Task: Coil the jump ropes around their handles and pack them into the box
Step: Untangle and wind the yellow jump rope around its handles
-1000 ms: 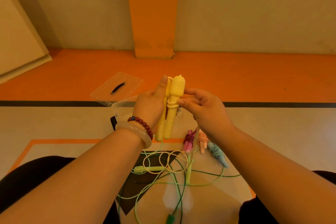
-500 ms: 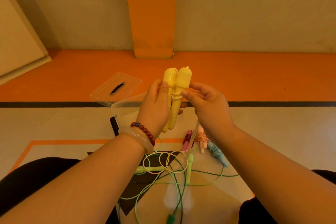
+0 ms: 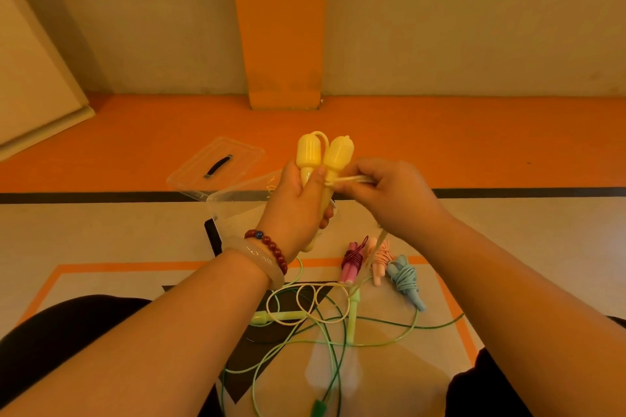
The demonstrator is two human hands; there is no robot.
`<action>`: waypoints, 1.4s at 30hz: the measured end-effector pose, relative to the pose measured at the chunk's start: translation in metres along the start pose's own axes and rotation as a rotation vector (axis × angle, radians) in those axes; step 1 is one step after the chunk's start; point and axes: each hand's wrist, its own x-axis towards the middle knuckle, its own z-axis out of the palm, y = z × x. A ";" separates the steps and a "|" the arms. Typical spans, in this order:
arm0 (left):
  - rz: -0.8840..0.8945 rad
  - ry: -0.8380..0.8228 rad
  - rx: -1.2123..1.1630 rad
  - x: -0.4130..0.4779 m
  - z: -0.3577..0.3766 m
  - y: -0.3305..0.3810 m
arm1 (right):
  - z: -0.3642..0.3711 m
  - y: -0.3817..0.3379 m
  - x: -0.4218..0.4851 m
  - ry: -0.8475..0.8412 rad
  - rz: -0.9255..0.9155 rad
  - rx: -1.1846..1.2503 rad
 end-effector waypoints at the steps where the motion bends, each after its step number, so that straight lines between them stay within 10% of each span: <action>1: -0.008 -0.006 -0.003 0.000 0.000 -0.001 | -0.005 0.001 0.001 0.034 0.006 0.025; 21: 0.015 -0.277 0.174 -0.002 -0.011 0.010 | -0.002 0.013 -0.004 -0.202 0.124 0.624; 42: 0.238 -0.097 0.626 0.002 -0.005 0.004 | 0.008 0.010 0.000 -0.001 0.118 0.522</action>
